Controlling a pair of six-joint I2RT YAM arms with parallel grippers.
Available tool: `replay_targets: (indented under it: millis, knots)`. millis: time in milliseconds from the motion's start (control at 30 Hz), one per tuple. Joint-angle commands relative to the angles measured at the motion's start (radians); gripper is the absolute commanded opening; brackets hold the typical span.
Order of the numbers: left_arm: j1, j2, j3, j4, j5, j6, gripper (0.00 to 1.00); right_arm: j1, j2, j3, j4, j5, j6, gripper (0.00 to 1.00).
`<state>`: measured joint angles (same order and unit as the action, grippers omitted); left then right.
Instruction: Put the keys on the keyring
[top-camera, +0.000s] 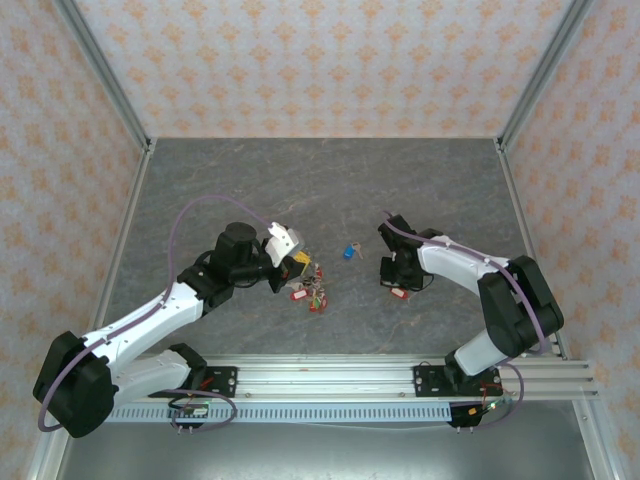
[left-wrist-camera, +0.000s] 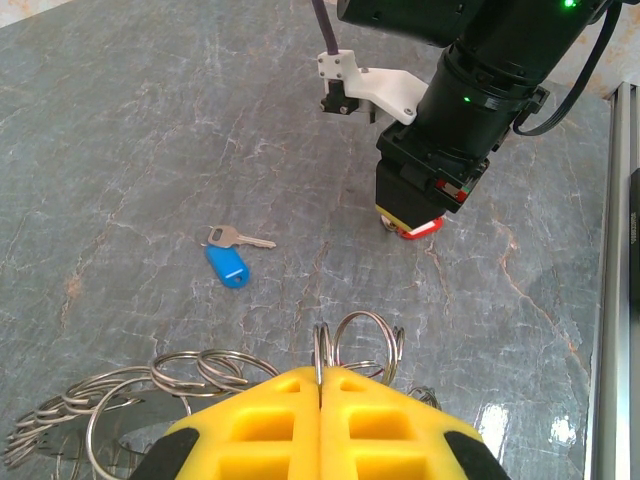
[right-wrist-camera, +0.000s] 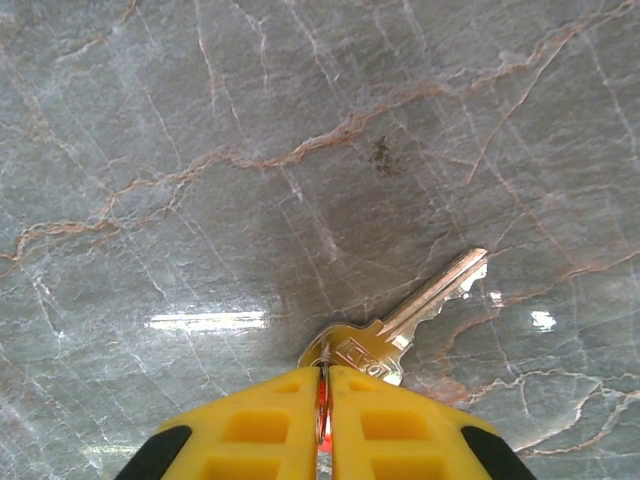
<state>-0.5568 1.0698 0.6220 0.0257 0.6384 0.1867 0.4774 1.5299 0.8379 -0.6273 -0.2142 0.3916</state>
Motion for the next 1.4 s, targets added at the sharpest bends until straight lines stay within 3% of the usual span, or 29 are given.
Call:
replay_targets:
  millis: [0,200,433,1000,1167,1367]
  knots:
    - [-0.002,-0.019,0.039,0.015,0.002,-0.006,0.00,0.004,0.002,-0.010,0.002,0.009,0.007,0.09]
    - [-0.003,-0.022,0.037,0.017,0.000,-0.010,0.00,0.004,-0.009,-0.020,0.018,0.015,-0.003,0.08]
    - [-0.002,-0.021,0.047,0.016,-0.001,-0.011,0.00,0.005,0.009,-0.023,0.032,0.015,0.004,0.13]
    - [-0.003,-0.022,0.051,0.014,0.001,-0.021,0.00,0.004,-0.020,-0.019,0.016,0.021,-0.007,0.06]
    - [-0.003,-0.022,0.037,0.038,0.014,-0.017,0.00,0.006,-0.178,-0.031,0.064,-0.031,-0.086,0.02]
    - [-0.023,-0.002,0.046,-0.023,0.070,0.059,0.00,0.006,-0.532,-0.188,0.350,-0.231,-0.243,0.00]
